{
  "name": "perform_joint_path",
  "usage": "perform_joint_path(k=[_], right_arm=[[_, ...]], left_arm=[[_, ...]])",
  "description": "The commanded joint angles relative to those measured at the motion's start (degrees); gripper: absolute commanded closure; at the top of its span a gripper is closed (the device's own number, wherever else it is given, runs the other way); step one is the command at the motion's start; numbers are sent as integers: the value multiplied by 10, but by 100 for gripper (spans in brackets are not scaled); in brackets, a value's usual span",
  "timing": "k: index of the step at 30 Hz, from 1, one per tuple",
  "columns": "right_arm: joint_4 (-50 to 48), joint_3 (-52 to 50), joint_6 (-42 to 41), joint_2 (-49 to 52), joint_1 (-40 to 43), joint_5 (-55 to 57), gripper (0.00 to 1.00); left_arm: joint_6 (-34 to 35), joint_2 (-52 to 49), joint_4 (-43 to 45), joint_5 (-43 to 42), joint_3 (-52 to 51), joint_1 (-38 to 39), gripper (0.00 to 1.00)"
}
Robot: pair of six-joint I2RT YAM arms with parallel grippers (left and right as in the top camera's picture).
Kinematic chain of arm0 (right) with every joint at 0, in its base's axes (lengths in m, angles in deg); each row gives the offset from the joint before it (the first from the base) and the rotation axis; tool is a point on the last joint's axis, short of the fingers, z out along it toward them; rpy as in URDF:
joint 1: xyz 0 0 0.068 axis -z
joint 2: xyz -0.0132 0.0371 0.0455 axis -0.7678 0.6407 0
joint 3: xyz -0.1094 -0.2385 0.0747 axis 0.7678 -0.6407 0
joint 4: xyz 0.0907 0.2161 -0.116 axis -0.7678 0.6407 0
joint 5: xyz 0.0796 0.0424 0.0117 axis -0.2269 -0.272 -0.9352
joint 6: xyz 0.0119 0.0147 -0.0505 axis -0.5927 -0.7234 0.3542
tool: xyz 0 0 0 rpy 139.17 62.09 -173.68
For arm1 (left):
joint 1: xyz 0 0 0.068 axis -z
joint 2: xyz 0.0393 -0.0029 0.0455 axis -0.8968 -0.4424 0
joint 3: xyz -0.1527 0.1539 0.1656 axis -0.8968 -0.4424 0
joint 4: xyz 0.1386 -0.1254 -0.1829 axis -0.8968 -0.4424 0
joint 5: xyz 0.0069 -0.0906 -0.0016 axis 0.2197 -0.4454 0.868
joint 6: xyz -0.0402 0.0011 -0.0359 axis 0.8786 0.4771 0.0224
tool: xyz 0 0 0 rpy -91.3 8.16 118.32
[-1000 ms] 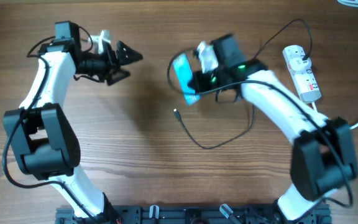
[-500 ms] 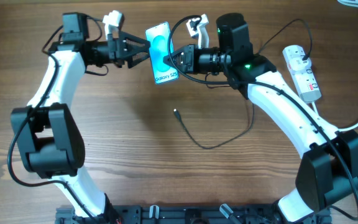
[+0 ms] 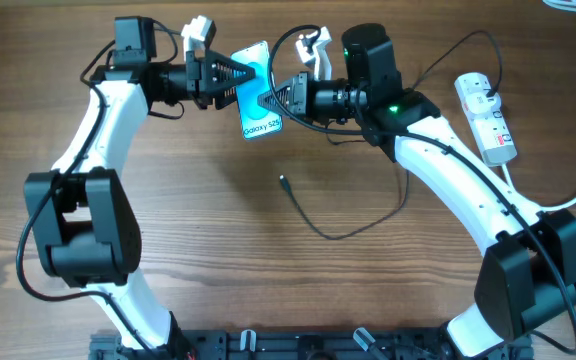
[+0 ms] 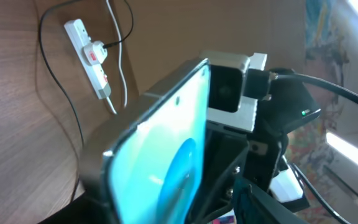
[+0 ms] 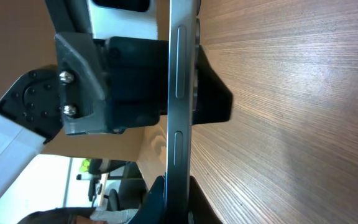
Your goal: Plug charger to phone and switch on socket
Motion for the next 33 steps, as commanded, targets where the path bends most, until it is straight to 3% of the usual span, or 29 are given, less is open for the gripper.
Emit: perform_joint_path(k=[1,10,17,21,24,28,30,33], right_arm=[[-5,4,-10,-1,-1,-3,96],[-10,4,-42,-1,-1,-5,96],[-56,4,-118,-1,-1,-1,96],[-58,4,-130,-1,-1,11,96],[-56,4,-129,-1,-1,15,95],[-53,4,-112,-1,-1,14,57],[-50,4,-78,-1,-1,15,29],[-23,4,-39,-1,3,45,16]], left_arm=[[29,41,13,-13,-1,2,42],[50,43,14,-13,-1,9,60],[87,43,14,-13,-1,22,63],[87,43,14,-13,-1,22,75],[87,43,14,-13,-1,22,78],[87,43,15,-13,-1,21,92],[87,43,16,-13,-1,21,96],[87,43,16,-2,-1,21,96]])
